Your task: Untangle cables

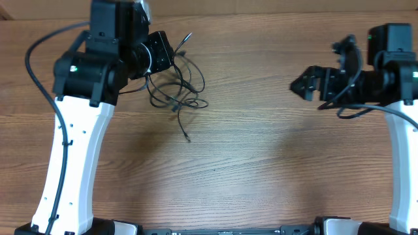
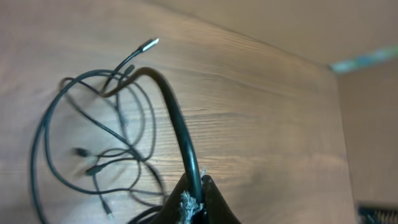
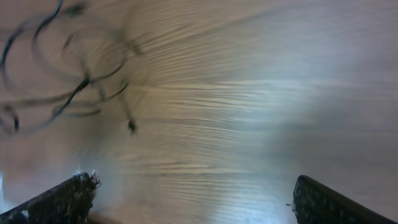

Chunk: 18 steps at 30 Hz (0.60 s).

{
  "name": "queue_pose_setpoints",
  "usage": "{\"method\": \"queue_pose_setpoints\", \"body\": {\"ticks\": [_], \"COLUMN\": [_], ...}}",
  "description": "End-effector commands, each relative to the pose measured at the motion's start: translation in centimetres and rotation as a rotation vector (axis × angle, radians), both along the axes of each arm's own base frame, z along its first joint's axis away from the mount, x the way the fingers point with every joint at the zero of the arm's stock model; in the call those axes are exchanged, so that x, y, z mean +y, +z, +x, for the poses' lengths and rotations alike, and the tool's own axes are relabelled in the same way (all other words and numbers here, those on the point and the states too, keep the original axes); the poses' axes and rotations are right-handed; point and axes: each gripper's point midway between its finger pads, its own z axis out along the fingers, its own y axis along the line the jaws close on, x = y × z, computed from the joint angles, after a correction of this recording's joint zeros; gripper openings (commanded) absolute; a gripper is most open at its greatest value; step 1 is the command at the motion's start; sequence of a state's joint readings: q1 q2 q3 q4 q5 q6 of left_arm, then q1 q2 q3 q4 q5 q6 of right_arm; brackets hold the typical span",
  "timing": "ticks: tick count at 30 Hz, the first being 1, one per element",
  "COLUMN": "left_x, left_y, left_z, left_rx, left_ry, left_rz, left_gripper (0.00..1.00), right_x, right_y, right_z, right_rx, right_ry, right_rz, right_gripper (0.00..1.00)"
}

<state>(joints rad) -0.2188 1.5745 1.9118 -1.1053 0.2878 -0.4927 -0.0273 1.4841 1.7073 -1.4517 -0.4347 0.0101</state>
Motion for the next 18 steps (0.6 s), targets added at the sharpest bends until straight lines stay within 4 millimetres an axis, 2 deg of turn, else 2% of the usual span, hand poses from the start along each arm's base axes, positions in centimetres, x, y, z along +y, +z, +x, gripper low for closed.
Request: {"method": "queue_pose_setpoints", "body": {"ticks": [1, 9, 15, 18], "left_x": [-2.2, -6.6, -6.6, -6.7], "left_y": [3.0, 8.0, 8.4, 9.1], "left_z": [-1.4, -4.4, -4.1, -3.7], "left_rx": [-0.154, -0.352, -0.381, -0.396], "left_ry": [-0.260, -0.597, -0.600, -0.582], "left_rz": [0.037, -0.128, -0.121, -0.140], "left_gripper": [0.06, 0.04, 0.04, 0.04], "right_x": [4.0, 10.8, 15.9, 17.7], "right_y": [0.9, 0.0, -1.5, -2.5], "right_z": [-0.5, 0.0, -1.2, -2.1], "right_rx": [-0.078, -0.125, -0.114, -0.109], "right_ry": [0.218, 0.418, 0.618, 0.707], "right_rz": [0.055, 0.069, 0.119, 0.109], "right_gripper": [1.00, 1.00, 1.00, 1.00]}}
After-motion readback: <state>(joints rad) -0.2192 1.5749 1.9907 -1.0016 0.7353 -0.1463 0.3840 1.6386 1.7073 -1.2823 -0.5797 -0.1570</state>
